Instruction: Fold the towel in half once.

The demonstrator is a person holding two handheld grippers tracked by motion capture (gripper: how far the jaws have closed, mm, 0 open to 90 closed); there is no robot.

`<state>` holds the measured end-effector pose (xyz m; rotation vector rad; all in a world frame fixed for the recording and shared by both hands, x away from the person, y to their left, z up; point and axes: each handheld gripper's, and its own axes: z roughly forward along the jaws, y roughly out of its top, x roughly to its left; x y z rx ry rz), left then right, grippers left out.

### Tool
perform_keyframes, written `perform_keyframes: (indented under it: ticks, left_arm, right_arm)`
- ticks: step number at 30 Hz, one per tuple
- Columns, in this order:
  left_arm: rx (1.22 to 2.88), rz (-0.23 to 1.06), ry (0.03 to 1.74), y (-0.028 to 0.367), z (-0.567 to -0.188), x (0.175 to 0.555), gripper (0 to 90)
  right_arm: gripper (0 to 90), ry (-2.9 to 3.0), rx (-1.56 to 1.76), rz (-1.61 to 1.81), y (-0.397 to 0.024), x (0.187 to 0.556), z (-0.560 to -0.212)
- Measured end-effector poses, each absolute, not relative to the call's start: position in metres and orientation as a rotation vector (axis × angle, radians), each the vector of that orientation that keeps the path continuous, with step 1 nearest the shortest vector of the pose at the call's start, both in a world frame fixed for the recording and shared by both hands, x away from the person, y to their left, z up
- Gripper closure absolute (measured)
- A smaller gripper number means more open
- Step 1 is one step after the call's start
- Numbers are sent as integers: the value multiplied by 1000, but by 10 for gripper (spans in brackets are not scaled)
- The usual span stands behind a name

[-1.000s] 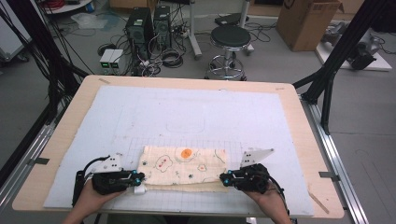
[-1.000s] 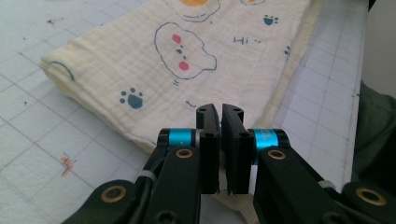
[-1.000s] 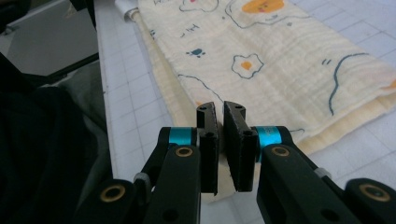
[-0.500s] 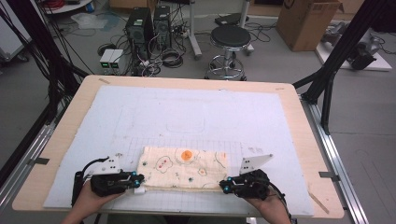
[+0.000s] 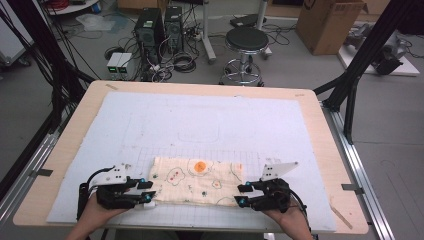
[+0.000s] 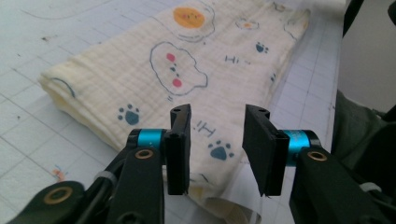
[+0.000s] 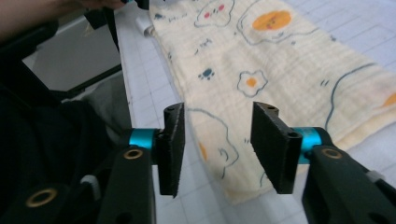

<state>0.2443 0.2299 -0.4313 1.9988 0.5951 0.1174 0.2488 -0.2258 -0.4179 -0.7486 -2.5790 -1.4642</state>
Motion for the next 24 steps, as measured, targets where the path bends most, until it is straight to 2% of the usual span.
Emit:
perform_keyframes:
  ticks: [3,5,10,12,14,24]
  left_arm:
    - [1973,135,610,227,-428,248,592]
    - [1961,153,623,222,-426,253,603]
    - [1984,204,648,206,-421,266,743]
    - [1993,220,656,199,-419,272,836]
    - [1998,231,656,192,-418,279,879]
    - [1993,243,660,152,-412,310,890]
  right_arm:
    - [545,-2580,-761,-1478,-223,254,-415]
    - [591,-2604,-777,-1469,-218,261,-413]
    - [759,-2634,-813,-1464,-207,278,-410]
    - [836,-2653,-812,-1462,-201,286,-408]
    - [875,-2651,-810,-1475,-194,293,-406]
    - [895,-2679,-820,-1467,-148,331,-406]
